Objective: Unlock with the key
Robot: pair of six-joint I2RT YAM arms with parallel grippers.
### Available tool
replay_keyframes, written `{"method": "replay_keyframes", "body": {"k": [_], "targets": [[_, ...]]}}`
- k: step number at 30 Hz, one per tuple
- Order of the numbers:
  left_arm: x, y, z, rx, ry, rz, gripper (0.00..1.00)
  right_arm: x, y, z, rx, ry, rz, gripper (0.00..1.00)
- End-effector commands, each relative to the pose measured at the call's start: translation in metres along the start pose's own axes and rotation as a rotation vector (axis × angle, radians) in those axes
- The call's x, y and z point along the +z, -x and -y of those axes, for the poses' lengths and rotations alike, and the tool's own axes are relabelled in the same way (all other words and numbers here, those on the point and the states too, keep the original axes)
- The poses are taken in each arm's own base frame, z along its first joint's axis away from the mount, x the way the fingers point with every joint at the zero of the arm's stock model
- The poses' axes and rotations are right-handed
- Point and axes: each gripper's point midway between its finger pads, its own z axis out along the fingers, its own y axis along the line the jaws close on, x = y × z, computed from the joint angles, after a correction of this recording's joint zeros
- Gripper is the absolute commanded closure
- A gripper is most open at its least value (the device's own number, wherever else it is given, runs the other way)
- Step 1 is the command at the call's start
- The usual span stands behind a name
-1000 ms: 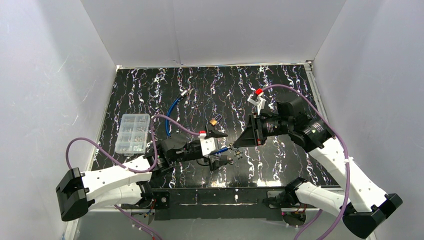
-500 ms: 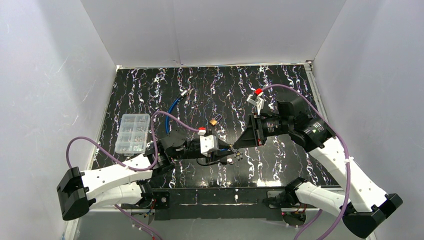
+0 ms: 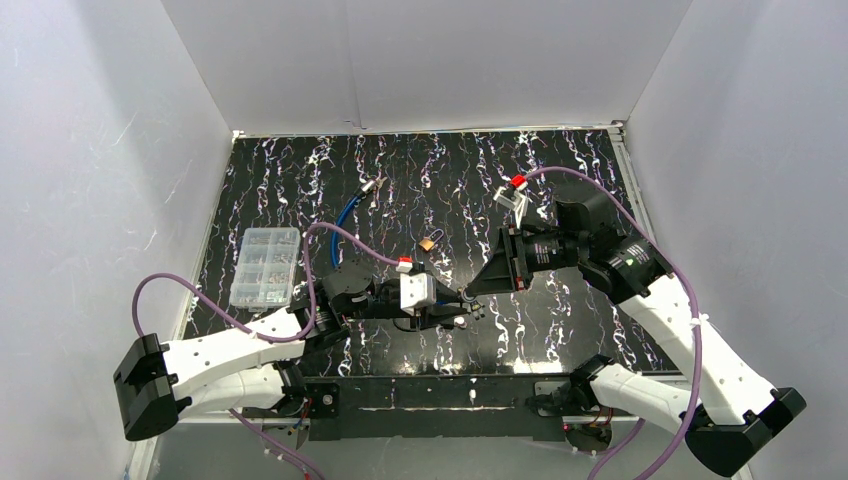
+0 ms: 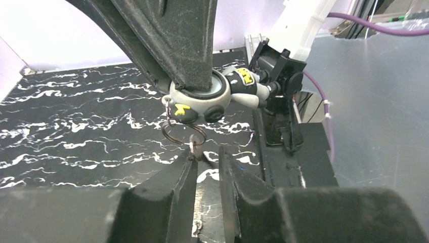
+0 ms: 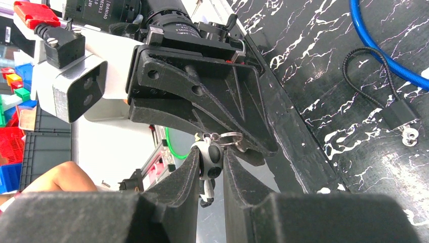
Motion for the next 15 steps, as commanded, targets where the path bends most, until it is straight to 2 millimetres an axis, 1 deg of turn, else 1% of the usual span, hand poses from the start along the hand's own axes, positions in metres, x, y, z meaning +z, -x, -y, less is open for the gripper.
{"method": "replay_keyframes", "body": {"k": [1,2,3,15], "targets": [[-0.0015,0.0170,0.0013,0.024,-0.004,0.039,0.91,-0.0086,0.0159,-0.0231,-0.077,0.050,0.056,0.99],[-0.0020,0.0162,0.0003,0.025,0.004,0.036,0.96,-0.0088,0.0155,-0.0227,-0.075,0.047,0.057,0.99],[-0.0030,0.0154,0.0000,0.026,0.008,0.033,0.99,-0.0090,0.0153,-0.0226,-0.076,0.046,0.058,0.99],[-0.0076,0.0103,0.0019,0.017,0.014,0.018,1.00,-0.0121,0.0176,-0.0255,-0.085,0.037,0.073,0.99]]}}
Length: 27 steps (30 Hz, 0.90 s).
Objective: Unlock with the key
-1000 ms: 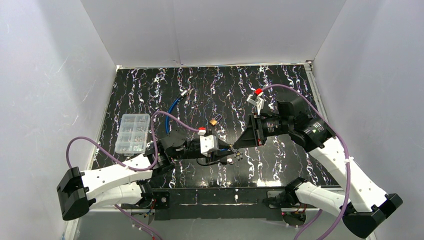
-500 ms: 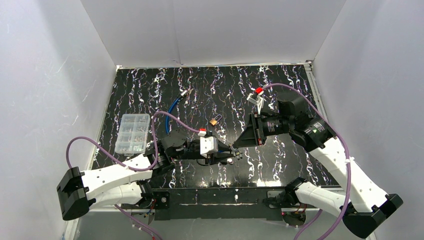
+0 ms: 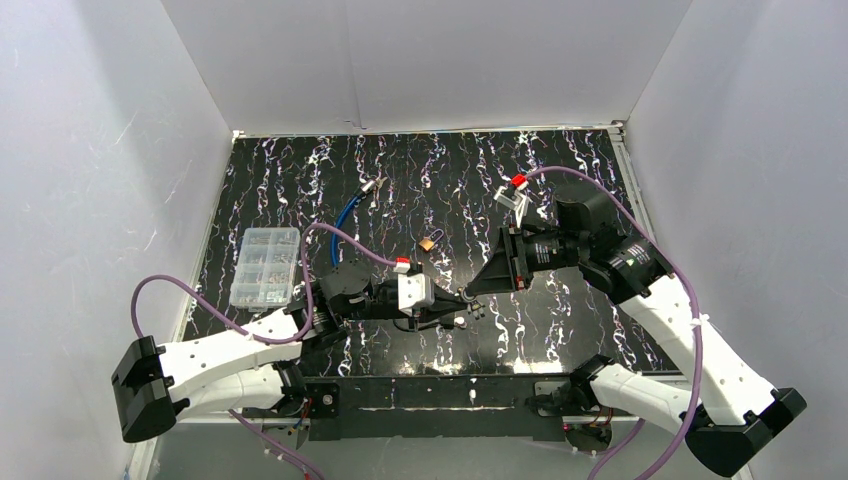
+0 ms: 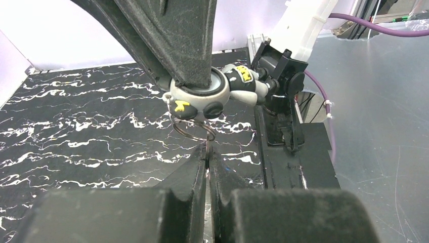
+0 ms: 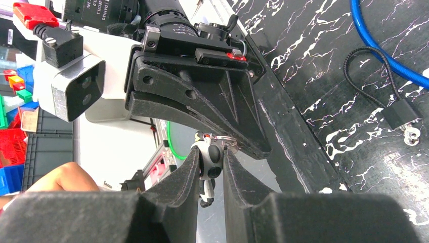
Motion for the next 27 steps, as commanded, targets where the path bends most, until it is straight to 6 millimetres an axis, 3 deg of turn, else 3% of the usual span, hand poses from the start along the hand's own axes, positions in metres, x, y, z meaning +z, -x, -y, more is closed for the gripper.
{"method": "replay_keyframes", "body": {"k": [1,7,17,23,27], "targets": [[-0.0051,0.0079,0.0007,0.011,0.010,0.018,1.00,-0.0120,0.0167,-0.0250,-0.093,0.037,0.070,0.99],[-0.0054,0.0107,0.0003,0.012,0.013,0.028,0.96,-0.0112,0.0167,-0.0262,-0.087,0.050,0.066,0.99],[-0.0046,0.0138,0.0031,0.012,-0.003,0.047,0.75,-0.0101,0.0204,-0.0312,-0.081,0.073,0.069,0.99],[-0.0041,0.0125,0.0014,0.016,0.008,0.053,0.73,-0.0108,0.0230,-0.0343,-0.084,0.080,0.074,0.99],[-0.0049,0.0119,-0.0001,0.018,0.018,0.051,0.78,-0.0100,0.0221,-0.0334,-0.078,0.083,0.074,0.99]]}}
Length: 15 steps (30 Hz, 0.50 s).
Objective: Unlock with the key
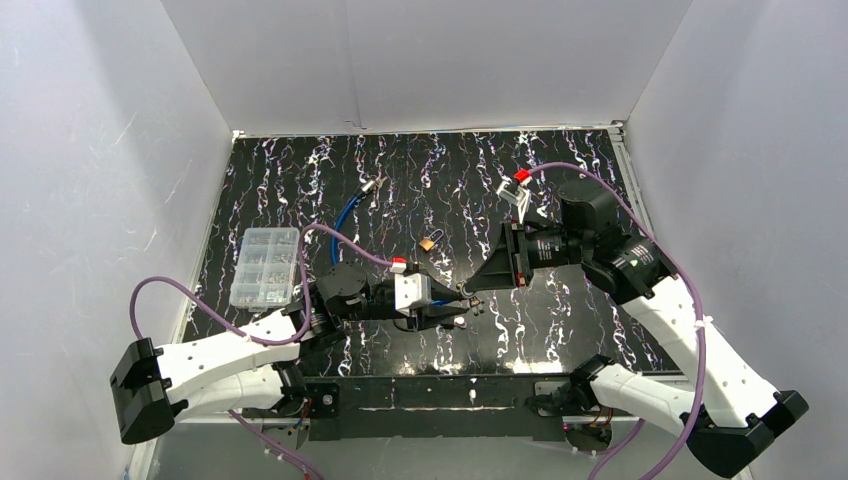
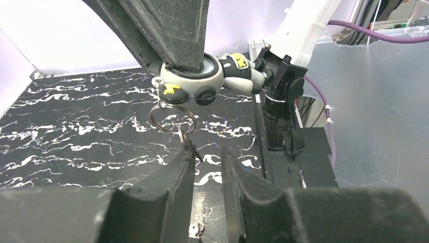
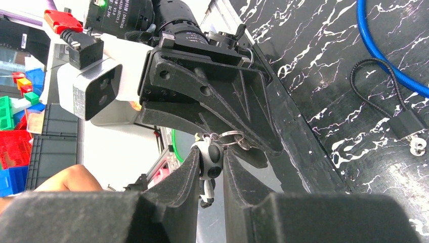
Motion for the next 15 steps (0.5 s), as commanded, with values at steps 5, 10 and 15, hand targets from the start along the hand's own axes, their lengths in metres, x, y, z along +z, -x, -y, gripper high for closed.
{"method": "replay_keyframes", "body": {"k": [5,10,15], "targets": [[-0.005,0.007,-0.005,0.023,0.044,0.031,0.99,-0.006,0.011,-0.020,-0.063,0.057,0.044,0.99],[-0.007,0.010,-0.009,0.027,0.066,0.036,1.00,-0.007,0.006,-0.016,-0.051,0.048,0.039,0.99],[-0.008,0.012,-0.010,0.019,0.071,0.041,1.00,-0.007,0.002,-0.012,-0.042,0.039,0.036,0.99]]}}
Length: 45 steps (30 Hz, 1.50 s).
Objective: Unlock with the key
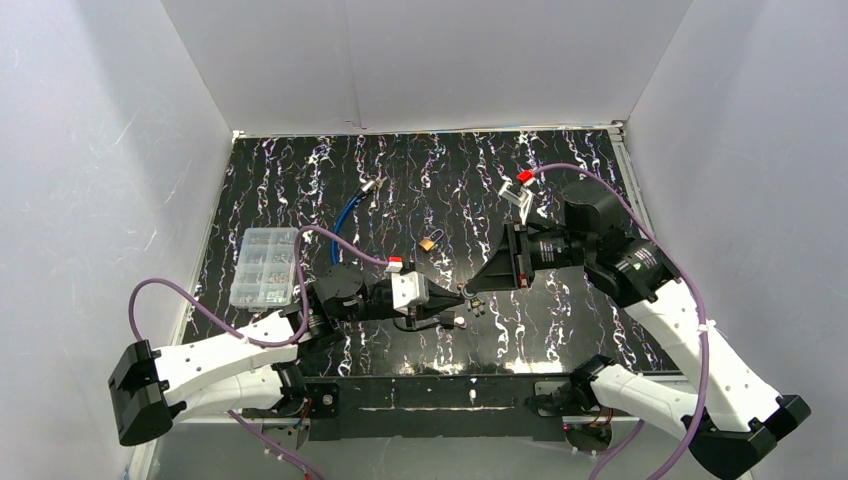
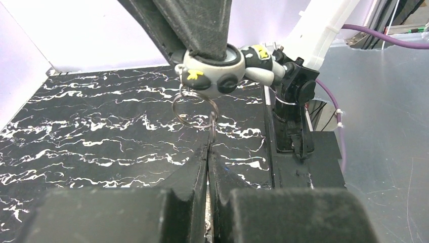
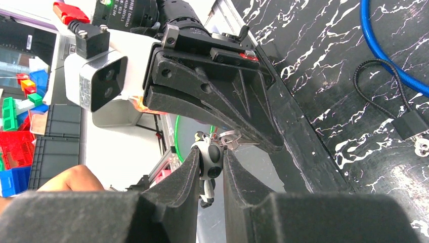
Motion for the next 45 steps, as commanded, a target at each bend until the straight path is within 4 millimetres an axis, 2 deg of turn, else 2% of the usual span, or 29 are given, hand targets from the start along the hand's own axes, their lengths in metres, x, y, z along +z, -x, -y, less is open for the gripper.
{"method": "replay_keyframes", "body": {"k": [1,9,20,22,26,30,35,38,40,43,45], "targets": [[-0.005,0.011,-0.003,0.011,0.022,0.036,1.00,-0.005,0.002,-0.008,-0.042,0.027,0.024,0.99],[-0.011,0.015,0.001,0.004,-0.010,0.034,1.00,-0.009,-0.010,0.007,-0.048,-0.048,-0.006,0.99],[-0.018,0.012,0.015,-0.017,-0.079,-0.007,1.00,-0.013,-0.012,0.012,-0.070,-0.098,-0.019,0.97],[-0.019,0.009,0.018,-0.019,-0.102,-0.046,1.00,-0.015,-0.013,0.015,-0.075,-0.119,-0.017,0.88],[-0.026,-0.006,0.022,-0.023,-0.142,-0.181,1.00,-0.017,-0.011,0.019,-0.101,-0.157,-0.012,0.62],[-0.040,-0.015,0.033,-0.043,-0.213,-0.317,1.00,-0.020,-0.007,0.026,-0.150,-0.199,-0.001,0.48],[-0.053,-0.016,0.045,-0.080,-0.295,-0.427,1.00,-0.017,-0.005,0.036,-0.181,-0.219,-0.002,0.40],[-0.054,-0.016,0.045,-0.091,-0.298,-0.446,1.00,-0.014,-0.003,0.039,-0.205,-0.212,0.026,0.36],[-0.054,-0.024,0.042,-0.086,-0.286,-0.469,1.00,-0.013,-0.004,0.047,-0.198,-0.232,0.035,0.36],[-0.053,-0.043,0.039,-0.083,-0.264,-0.499,0.99,-0.013,-0.010,0.070,-0.156,-0.310,0.051,0.36],[-0.050,-0.054,0.038,-0.092,-0.262,-0.519,0.95,-0.014,-0.016,0.085,-0.120,-0.364,0.064,0.36]]}}
